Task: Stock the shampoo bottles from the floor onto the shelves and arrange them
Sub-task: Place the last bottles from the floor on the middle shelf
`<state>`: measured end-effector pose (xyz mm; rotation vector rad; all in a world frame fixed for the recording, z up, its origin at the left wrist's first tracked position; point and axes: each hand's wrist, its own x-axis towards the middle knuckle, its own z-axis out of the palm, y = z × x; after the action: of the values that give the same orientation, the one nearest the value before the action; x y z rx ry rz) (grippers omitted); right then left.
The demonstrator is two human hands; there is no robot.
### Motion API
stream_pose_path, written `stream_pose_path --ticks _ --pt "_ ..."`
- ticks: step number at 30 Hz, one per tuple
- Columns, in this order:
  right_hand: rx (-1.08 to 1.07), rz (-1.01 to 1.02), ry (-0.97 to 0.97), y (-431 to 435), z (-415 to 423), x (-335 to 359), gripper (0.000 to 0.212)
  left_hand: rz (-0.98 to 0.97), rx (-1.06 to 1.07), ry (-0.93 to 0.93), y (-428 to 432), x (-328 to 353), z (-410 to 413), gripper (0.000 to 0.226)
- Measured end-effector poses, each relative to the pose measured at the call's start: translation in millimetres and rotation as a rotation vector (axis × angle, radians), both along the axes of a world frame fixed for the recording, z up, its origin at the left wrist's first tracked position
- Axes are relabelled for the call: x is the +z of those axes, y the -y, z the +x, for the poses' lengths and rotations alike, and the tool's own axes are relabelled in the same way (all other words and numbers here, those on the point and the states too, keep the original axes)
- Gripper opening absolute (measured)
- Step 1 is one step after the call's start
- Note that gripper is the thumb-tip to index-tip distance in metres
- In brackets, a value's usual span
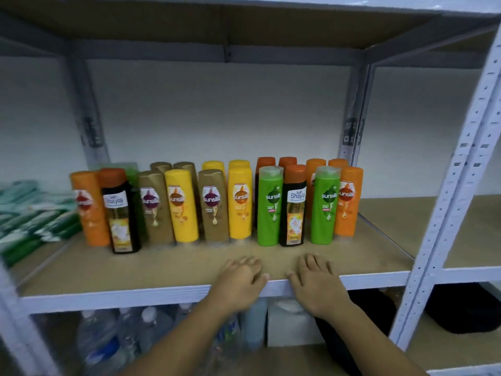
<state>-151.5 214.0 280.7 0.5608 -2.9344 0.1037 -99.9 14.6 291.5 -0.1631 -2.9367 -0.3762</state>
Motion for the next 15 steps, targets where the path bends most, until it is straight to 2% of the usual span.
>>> stream_pose_path --ticks 3,6,7,10,15 --pt "0.077 0.004 0.028 35 15 1 0.099 -0.021 0.082 -0.009 40 -1 21 0.051" --pt "0.14 -0.031 0.12 65 19 6 0.071 -0.008 0.163 -0.022 65 0 35 0.048" --pt "0.157 -0.036 0.146 74 19 9 0.068 -0.006 0.185 -0.011 70 0 37 0.048" --pt "0.173 -0.021 0.186 90 17 13 0.068 -0.032 0.21 0.036 74 -1 38 0.054" --pt "0.16 -0.018 0.086 92 20 7 0.066 -0.08 0.264 0.05 67 -6 38 0.061"
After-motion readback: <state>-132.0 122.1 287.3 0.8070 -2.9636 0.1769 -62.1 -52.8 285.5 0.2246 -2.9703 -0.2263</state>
